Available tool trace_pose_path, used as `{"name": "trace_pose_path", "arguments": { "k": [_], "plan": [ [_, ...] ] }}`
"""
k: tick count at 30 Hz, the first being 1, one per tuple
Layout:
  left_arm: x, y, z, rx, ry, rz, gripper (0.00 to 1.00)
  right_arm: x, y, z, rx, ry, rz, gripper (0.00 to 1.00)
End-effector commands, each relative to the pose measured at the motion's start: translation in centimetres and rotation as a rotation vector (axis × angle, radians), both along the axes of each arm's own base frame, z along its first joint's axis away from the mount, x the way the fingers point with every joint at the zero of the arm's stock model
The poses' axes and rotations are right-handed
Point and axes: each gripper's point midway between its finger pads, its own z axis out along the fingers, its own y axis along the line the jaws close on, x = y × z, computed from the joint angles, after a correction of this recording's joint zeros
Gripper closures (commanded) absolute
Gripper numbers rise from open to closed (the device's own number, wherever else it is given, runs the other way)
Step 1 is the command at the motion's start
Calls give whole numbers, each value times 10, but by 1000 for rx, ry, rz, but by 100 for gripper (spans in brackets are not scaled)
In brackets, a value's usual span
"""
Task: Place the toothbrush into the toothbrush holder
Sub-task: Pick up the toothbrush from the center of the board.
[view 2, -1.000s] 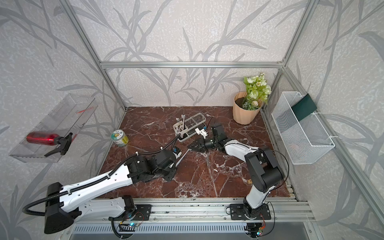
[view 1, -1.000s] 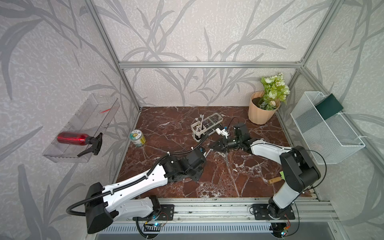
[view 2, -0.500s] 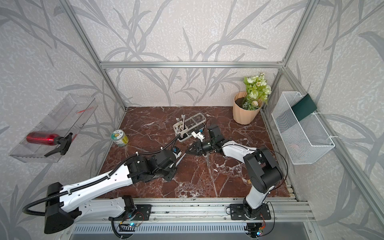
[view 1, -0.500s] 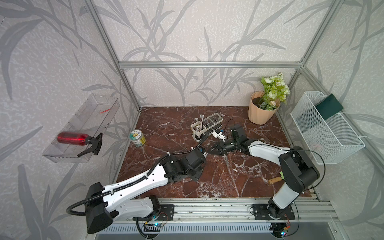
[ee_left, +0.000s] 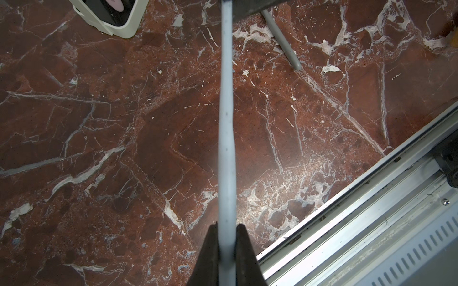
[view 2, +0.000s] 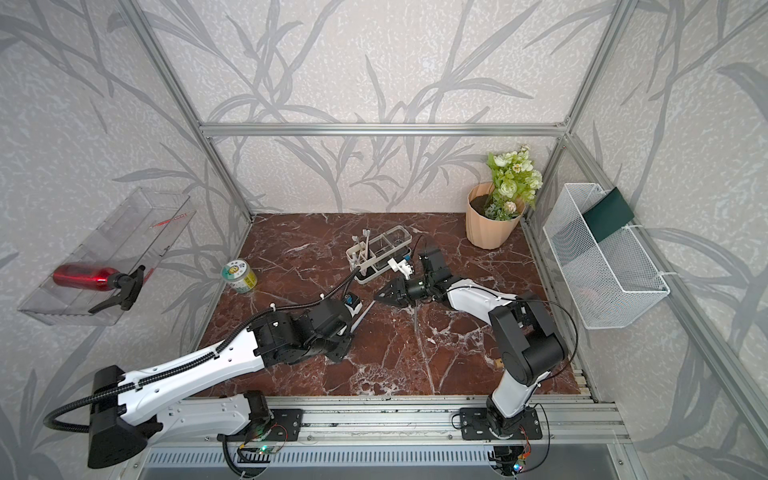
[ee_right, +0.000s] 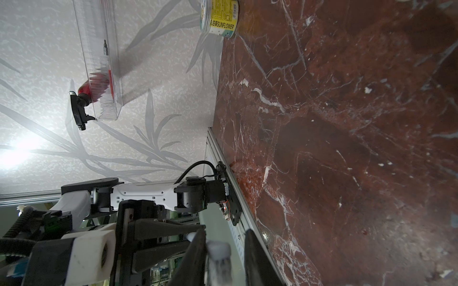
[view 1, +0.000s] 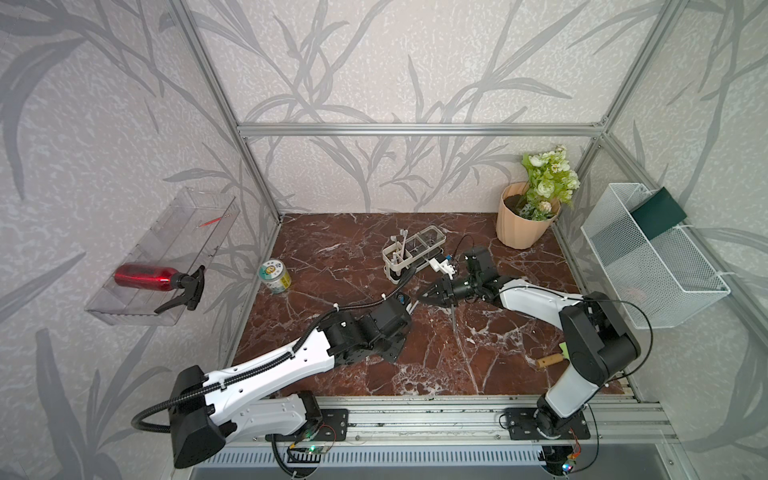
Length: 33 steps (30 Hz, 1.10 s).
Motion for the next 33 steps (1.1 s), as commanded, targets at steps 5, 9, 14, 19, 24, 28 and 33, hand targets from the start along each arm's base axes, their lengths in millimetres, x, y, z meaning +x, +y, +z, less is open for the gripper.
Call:
{"name": "trace_pose_path", "arguments": {
  "k": [5, 9, 14, 19, 24, 28, 33],
  "plan": [
    [0, 2, 0, 3, -6, -5, 100, 3, 3, 14, 34, -40, 1, 78],
    [-1, 3, -1, 6, -3, -5, 100, 3, 2, 13, 32, -35, 1, 83],
    [0, 3, -1, 5, -6, -3, 100, 3, 2, 13, 33, -33, 1, 90],
    [1, 4, 0, 10, -11, 2, 100, 3, 2, 13, 35, -32, 2, 97],
    [2, 5, 2, 9, -19, 7, 91, 3, 1, 12, 31, -31, 0, 100],
    [3, 6, 4, 5, -28, 10, 68, 6, 1, 13, 28, -39, -10, 100],
    [7, 8, 16, -21, -66, 27, 40, 11, -3, 13, -1, -63, -34, 100]
  ]
}}
